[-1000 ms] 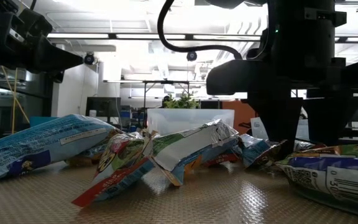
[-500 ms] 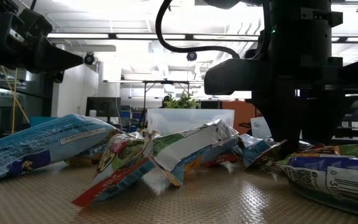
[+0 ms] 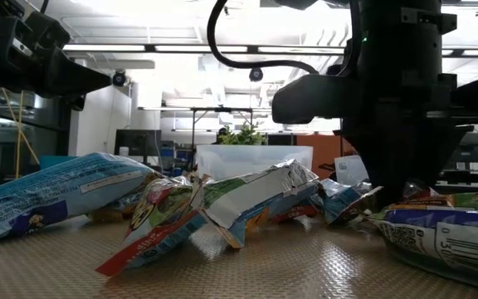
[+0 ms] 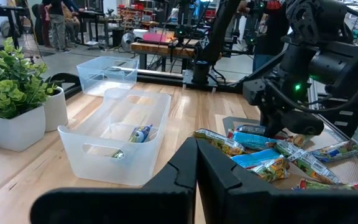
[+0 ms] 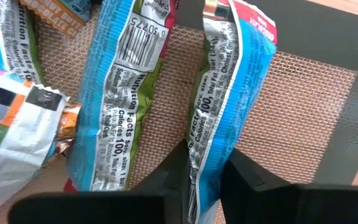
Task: Pick and place Granola Bars by type
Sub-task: Put the red granola bar in the right transparent bin
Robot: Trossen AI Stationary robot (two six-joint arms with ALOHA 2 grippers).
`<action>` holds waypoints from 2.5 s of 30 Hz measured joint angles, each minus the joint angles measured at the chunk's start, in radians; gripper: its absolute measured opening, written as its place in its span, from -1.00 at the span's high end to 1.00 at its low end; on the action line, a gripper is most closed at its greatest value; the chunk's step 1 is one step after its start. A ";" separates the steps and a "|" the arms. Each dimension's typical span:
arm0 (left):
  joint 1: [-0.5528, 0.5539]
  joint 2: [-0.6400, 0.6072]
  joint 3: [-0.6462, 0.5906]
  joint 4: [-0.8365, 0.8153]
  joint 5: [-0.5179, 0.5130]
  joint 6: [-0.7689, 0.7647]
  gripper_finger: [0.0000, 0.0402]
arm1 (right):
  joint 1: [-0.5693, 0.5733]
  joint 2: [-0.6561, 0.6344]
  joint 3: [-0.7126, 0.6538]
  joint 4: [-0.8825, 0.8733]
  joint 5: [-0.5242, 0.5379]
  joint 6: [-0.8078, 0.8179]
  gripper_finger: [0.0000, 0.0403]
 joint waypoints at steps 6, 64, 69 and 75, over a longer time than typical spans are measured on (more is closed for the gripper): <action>0.000 0.000 0.000 0.000 0.000 0.000 0.99 | 0.002 -0.041 0.000 -0.004 0.007 -0.009 0.83; 0.000 0.000 0.000 0.000 -0.001 0.000 0.99 | 0.034 -0.446 0.002 1.705 0.681 -2.112 0.86; 0.000 0.000 0.000 0.000 -0.001 0.000 0.99 | 0.007 -0.446 0.002 1.704 0.817 -2.171 0.86; 0.000 0.000 0.000 0.000 -0.001 0.000 0.99 | -0.040 -0.457 0.005 1.697 0.922 -2.185 0.85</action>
